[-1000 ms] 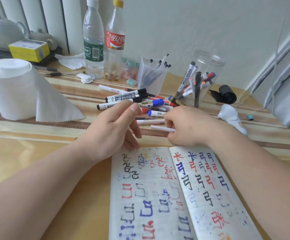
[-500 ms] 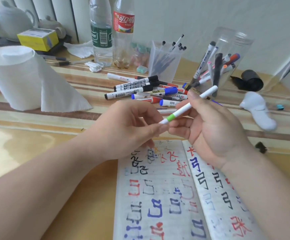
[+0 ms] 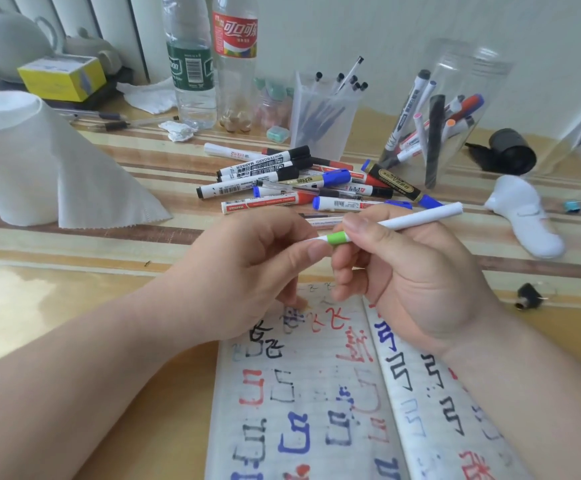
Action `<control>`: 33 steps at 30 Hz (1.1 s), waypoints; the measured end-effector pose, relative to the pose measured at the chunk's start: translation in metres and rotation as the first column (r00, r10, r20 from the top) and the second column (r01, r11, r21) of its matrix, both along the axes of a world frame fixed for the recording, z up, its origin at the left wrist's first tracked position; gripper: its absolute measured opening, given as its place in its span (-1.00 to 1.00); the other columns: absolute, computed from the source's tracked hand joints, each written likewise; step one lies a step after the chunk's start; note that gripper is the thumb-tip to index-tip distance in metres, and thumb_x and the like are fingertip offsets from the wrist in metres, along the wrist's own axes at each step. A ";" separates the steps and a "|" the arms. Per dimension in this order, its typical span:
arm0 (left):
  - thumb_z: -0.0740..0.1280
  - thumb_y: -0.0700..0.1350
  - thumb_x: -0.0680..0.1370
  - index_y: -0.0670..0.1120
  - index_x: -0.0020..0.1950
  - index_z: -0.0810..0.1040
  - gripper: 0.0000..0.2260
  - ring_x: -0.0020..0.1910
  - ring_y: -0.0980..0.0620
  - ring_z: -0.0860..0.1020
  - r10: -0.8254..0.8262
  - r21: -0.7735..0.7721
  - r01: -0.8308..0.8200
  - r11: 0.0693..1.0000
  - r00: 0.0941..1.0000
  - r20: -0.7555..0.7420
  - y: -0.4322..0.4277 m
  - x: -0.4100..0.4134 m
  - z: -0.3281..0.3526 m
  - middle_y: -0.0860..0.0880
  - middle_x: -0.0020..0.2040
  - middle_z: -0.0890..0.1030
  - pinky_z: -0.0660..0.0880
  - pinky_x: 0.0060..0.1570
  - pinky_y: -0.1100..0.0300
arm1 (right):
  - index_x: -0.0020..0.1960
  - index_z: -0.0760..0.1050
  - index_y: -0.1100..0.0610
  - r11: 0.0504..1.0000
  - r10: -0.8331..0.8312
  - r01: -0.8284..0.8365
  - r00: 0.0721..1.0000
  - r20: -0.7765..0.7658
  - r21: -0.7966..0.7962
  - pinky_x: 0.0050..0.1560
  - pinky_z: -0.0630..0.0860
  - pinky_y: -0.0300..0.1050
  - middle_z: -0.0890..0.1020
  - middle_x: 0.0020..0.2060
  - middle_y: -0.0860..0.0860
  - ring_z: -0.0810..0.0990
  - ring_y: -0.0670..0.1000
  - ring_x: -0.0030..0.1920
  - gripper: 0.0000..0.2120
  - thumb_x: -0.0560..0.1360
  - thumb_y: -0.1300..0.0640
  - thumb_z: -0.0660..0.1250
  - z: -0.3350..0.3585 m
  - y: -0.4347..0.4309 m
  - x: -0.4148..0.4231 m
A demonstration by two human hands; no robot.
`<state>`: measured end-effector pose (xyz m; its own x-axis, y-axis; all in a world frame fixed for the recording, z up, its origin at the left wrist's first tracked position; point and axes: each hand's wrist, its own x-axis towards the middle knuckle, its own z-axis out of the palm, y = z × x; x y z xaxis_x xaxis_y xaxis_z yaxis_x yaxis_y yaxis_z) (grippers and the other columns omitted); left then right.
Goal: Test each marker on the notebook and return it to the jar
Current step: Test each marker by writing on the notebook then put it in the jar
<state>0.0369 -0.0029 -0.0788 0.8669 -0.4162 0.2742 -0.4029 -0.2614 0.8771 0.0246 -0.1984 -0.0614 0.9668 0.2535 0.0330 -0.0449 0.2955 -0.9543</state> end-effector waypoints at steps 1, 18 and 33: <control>0.30 0.16 0.62 0.07 -0.18 0.55 -0.74 -0.41 0.04 0.61 -0.035 0.010 0.035 0.999 0.999 -0.033 0.000 -0.001 0.000 -0.04 -0.40 0.58 0.66 -0.27 0.12 | -0.13 0.57 0.28 1.000 -0.002 0.002 1.000 0.009 -0.013 -0.45 0.57 -0.10 0.61 -0.38 0.18 0.57 0.06 -0.41 -0.86 0.50 0.19 0.34 0.001 0.000 -0.001; 0.26 0.08 0.60 -0.07 -0.19 0.50 -0.73 -0.33 -0.06 0.67 -0.117 -0.045 0.111 0.993 0.977 -0.179 -0.001 -0.005 0.007 -0.05 -0.35 0.57 0.68 -0.15 -0.21 | -0.44 0.57 0.12 0.962 -0.271 0.270 0.962 -0.030 -0.028 -0.61 0.32 -0.30 0.50 -0.56 0.07 0.39 -0.02 -0.63 -0.72 0.45 0.21 0.37 0.014 -0.003 0.003; 0.20 0.04 0.67 -0.20 -0.12 0.43 -0.67 -0.24 -0.20 0.73 -0.048 -0.100 0.020 0.995 0.957 -0.287 0.006 0.002 0.009 -0.21 -0.25 0.69 0.68 -0.15 -0.26 | -0.16 0.65 0.14 0.759 0.280 -0.223 0.960 -0.001 -0.612 -0.31 0.68 0.26 0.67 -0.30 0.22 0.73 0.20 -0.31 -0.96 0.39 0.21 0.46 0.006 -0.010 -0.019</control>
